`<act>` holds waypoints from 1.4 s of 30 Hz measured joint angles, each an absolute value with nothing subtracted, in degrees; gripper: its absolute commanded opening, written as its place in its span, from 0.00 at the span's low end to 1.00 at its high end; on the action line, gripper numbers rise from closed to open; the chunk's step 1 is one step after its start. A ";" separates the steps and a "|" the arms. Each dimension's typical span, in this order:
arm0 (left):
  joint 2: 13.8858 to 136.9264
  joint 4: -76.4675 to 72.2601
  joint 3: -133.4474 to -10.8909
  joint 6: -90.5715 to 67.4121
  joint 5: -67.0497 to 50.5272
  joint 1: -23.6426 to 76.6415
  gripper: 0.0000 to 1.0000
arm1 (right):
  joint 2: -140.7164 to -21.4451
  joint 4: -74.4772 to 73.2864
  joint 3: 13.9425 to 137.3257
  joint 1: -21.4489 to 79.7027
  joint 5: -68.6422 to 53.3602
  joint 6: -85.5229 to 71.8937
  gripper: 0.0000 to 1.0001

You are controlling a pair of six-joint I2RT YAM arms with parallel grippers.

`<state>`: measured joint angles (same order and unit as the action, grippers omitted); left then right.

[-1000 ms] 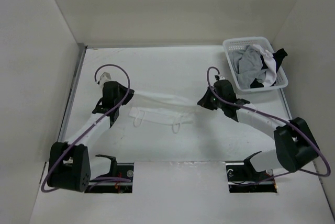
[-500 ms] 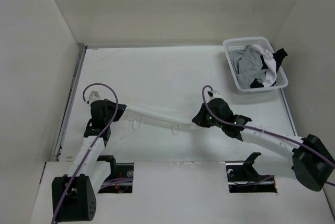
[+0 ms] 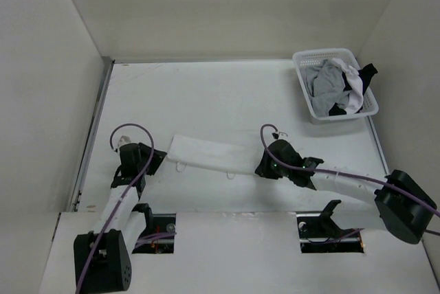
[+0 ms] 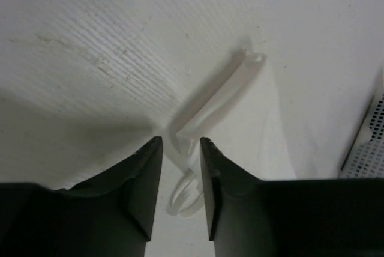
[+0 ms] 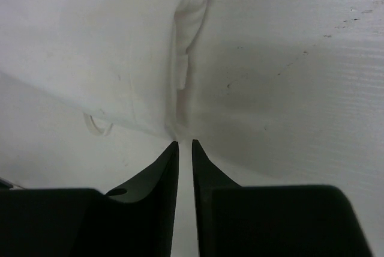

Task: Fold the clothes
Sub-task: Fold the tank top

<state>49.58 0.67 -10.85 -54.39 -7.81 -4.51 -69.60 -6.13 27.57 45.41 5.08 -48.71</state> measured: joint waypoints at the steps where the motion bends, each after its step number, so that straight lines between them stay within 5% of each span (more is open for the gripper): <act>1: 48.84 1.26 -10.76 -54.46 -7.86 -4.82 0.39 | -69.56 -6.26 27.57 45.69 5.50 -48.88 0.35; 7: 34.70 6.22 -11.49 -54.46 -5.15 -3.27 0.41 | -64.73 -8.08 27.57 45.32 6.74 -49.10 0.57; 20: 51.09 -0.45 -20.38 -54.78 12.47 32.80 0.36 | -78.35 4.89 29.17 38.92 -0.12 -48.88 0.55; 32: 58.87 -7.09 -21.39 -54.87 15.40 37.01 0.33 | -84.58 17.19 27.09 38.26 -3.27 -55.09 0.17; 42: 53.67 -5.80 -22.15 -54.61 15.70 36.82 0.33 | -62.81 3.11 24.34 39.62 2.02 -54.59 0.17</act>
